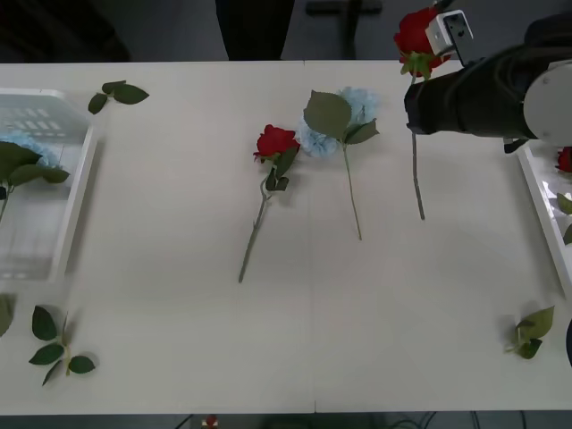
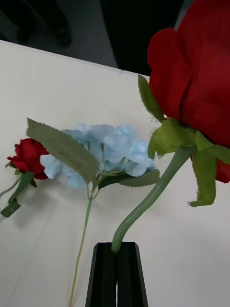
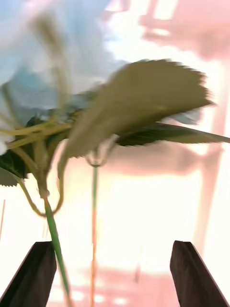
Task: Place the red flowers into the right box and the blue flowers into the left box. If a person shows an open palm, hand one flower to the person first, then continue sorting.
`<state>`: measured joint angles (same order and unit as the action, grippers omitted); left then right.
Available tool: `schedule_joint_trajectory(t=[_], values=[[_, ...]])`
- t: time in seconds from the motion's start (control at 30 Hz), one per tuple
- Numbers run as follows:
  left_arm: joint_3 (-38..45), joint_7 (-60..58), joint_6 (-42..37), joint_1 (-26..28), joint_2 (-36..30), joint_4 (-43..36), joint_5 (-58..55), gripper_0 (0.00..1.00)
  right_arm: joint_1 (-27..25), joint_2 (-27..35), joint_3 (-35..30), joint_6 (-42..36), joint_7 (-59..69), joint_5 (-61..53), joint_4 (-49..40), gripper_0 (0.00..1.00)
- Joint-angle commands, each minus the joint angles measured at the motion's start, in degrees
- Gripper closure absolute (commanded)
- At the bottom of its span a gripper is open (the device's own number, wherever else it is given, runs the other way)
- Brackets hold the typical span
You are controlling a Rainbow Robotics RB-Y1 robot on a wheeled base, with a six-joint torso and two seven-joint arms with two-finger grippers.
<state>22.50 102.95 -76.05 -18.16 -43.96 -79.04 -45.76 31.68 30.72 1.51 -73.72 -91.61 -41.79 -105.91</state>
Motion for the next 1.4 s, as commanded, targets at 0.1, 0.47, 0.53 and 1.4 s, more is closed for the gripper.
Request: schedule_joint_trajectory(t=[0.1,0.47,0.53,1.4], values=[[1.93,1.99,-8.68,-1.00,-3.15,-12.11,-2.93,0.26,0.14,-2.68,-5.29,0.07,-8.32,-4.70,-2.11,1.00],[-11.16,0.93,-6.13,-10.84,0.19,-18.79,-10.58,0.17,0.23,-0.84,-15.14,-3.89,-20.63,-7.69,-1.75,1.00],[-13.89,0.67,-3.40,-12.16,2.47,-18.61,-9.87,0.17,0.23,0.75,-17.07,-5.65,-21.94,-7.69,-1.67,1.00],[-29.09,-2.67,16.55,-25.96,32.80,11.98,14.30,0.04,0.31,26.85,-25.07,-20.41,-28.36,-1.71,23.65,1.00]])
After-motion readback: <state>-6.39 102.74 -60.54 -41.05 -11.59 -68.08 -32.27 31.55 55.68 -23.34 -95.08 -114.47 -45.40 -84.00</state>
